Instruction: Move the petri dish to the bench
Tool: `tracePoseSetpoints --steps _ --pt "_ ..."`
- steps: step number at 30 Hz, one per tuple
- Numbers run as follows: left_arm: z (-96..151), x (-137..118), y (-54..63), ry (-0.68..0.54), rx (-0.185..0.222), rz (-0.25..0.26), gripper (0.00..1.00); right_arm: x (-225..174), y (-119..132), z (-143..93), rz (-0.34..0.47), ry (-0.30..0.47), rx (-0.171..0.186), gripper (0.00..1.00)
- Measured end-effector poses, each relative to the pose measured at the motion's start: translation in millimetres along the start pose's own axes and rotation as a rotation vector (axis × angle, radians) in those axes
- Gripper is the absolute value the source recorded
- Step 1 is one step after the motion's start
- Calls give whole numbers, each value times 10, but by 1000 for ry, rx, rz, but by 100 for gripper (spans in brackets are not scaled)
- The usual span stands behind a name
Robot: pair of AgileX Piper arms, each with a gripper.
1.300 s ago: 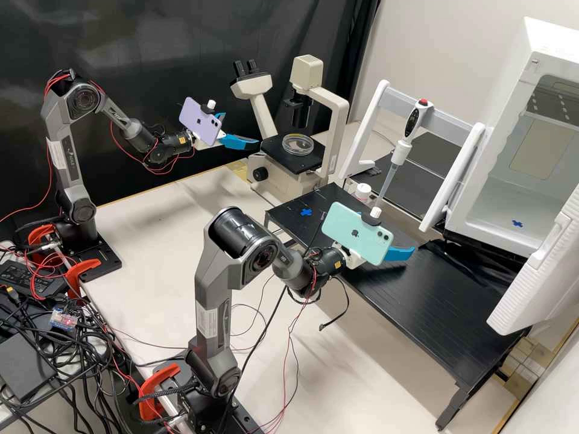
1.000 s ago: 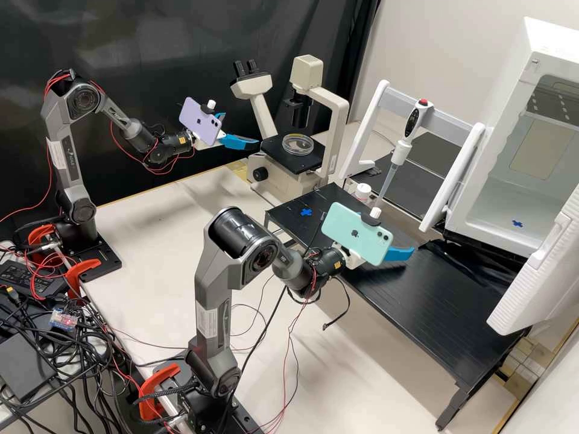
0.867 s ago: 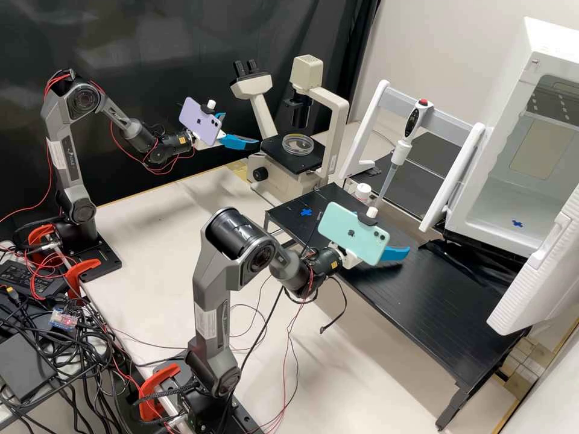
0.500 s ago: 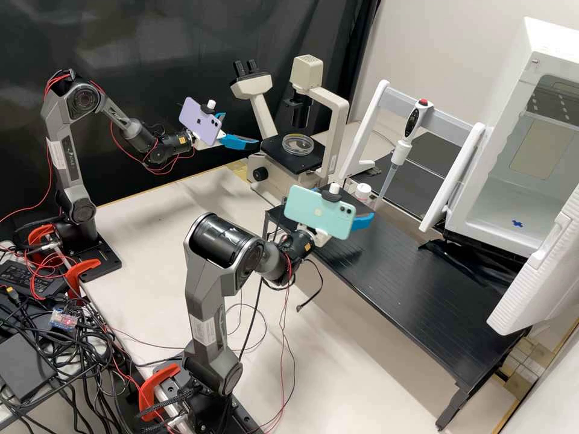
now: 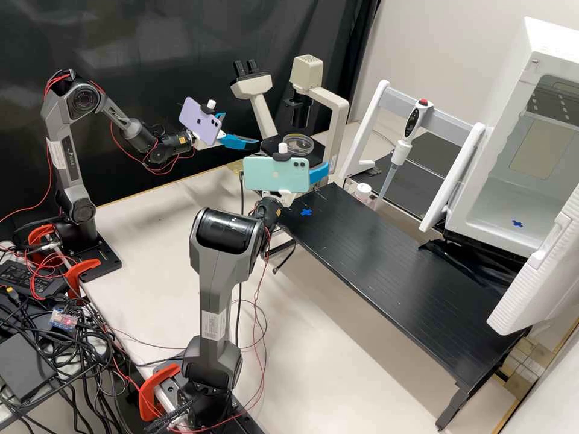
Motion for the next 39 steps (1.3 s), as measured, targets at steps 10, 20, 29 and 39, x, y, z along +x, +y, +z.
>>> tracePoseSetpoints --steps 10,20,29,39 --pt "0 0 0 0 0 0 100 589 -120 -293 -72 28 -14 100" --pt "0 0 0 0 0 0 100 1303 -240 -310 -199 -17 15 100" --pt "0 0 0 0 0 0 100 1845 -159 -155 -244 -71 109 100" --pt "0 0 0 0 0 0 100 2038 -237 -128 -298 -90 127 100"
